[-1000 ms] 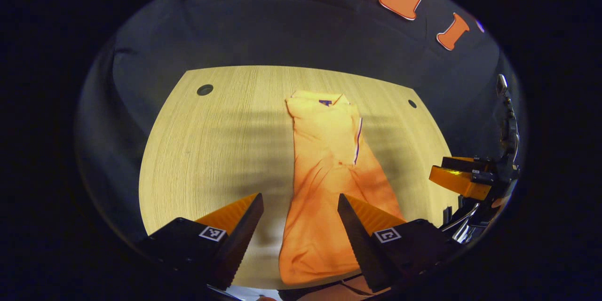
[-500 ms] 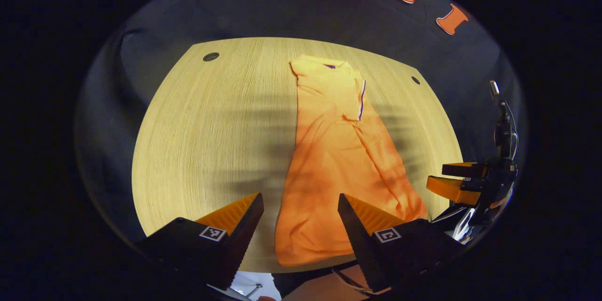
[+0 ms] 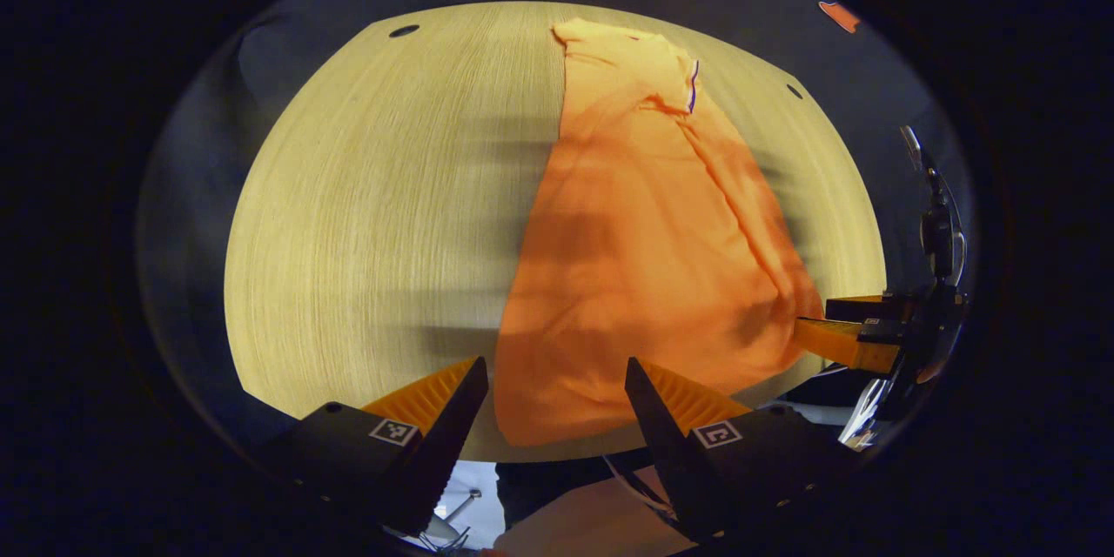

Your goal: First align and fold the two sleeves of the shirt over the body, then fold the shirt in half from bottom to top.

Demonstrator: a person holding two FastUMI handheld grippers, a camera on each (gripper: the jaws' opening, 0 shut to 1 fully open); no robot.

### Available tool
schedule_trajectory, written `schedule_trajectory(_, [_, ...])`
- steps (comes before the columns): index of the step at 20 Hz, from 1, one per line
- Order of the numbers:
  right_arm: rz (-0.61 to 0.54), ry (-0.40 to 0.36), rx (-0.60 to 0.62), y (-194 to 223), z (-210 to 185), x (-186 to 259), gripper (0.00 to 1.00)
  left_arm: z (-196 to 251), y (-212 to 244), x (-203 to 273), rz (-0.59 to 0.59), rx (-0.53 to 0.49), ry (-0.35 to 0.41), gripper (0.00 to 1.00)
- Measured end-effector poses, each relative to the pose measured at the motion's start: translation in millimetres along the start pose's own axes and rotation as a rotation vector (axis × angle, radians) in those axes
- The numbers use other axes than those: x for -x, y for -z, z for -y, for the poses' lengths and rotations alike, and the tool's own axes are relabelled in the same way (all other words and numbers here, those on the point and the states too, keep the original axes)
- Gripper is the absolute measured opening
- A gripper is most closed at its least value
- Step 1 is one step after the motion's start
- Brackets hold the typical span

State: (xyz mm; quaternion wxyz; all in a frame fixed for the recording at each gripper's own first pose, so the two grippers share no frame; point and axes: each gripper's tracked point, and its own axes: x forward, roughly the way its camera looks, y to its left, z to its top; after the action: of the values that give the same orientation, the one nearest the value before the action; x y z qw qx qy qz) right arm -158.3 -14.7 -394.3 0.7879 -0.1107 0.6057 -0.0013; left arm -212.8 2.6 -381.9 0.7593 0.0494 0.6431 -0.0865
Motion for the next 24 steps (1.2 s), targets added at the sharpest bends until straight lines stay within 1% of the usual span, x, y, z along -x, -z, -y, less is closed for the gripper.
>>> schedule_trajectory(1, [-0.005,0.021,0.017,2.9,3.1,-3.9,0.99,1.0,4.4,-5.2,-0.005,0.012,-0.009,0.98])
schedule_trajectory(2, [-0.012,0.028,0.024,5.5,4.2,-7.4,0.99,0.8,12.6,-13.4,-0.016,0.011,-0.013,0.98])
schedule_trajectory(4, [-0.037,0.031,0.027,12.3,3.0,-14.4,0.99,-4.8,25.1,-26.0,-0.048,0.0,-0.052,0.98])
schedule_trajectory(7, [-0.04,0.064,0.058,15.0,3.3,-21.5,0.99,-11.3,35.9,-33.1,-0.062,0.007,-0.078,0.98])
schedule_trajectory(8, [-0.042,0.068,0.07,16.5,0.8,-24.2,0.99,-12.1,39.9,-35.3,-0.076,0.018,-0.094,0.98])
schedule_trajectory(9, [-0.052,0.063,0.082,20.7,-3.2,-24.3,0.99,-12.9,38.5,-34.4,-0.065,0.02,-0.112,0.98])
schedule_trajectory(11, [-0.044,0.06,0.095,20.0,-4.4,-24.5,0.99,-13.2,40.9,-37.4,-0.071,-0.004,-0.133,0.95])
schedule_trajectory(13, [-0.033,0.059,0.073,19.2,-4.2,-24.5,0.99,-12.7,40.2,-37.6,-0.076,-0.004,-0.135,0.97])
schedule_trajectory(17, [-0.031,0.06,0.07,19.1,-4.6,-24.4,1.0,-11.5,36.8,-43.1,-0.085,0.003,-0.136,0.97])
schedule_trajectory(22, [-0.079,0.059,0.069,19.9,-4.7,-25.0,0.99,-9.8,27.4,-55.2,-0.096,0.005,-0.134,0.96])
schedule_trajectory(23, [-0.085,0.058,0.066,21.0,-5.0,-23.8,0.96,-9.6,23.7,-57.5,-0.095,0.009,-0.134,0.96])
schedule_trajectory(24, [-0.079,0.057,0.061,20.3,-5.7,-23.1,0.91,-9.6,20.3,-61.4,-0.092,0.02,-0.135,0.93])
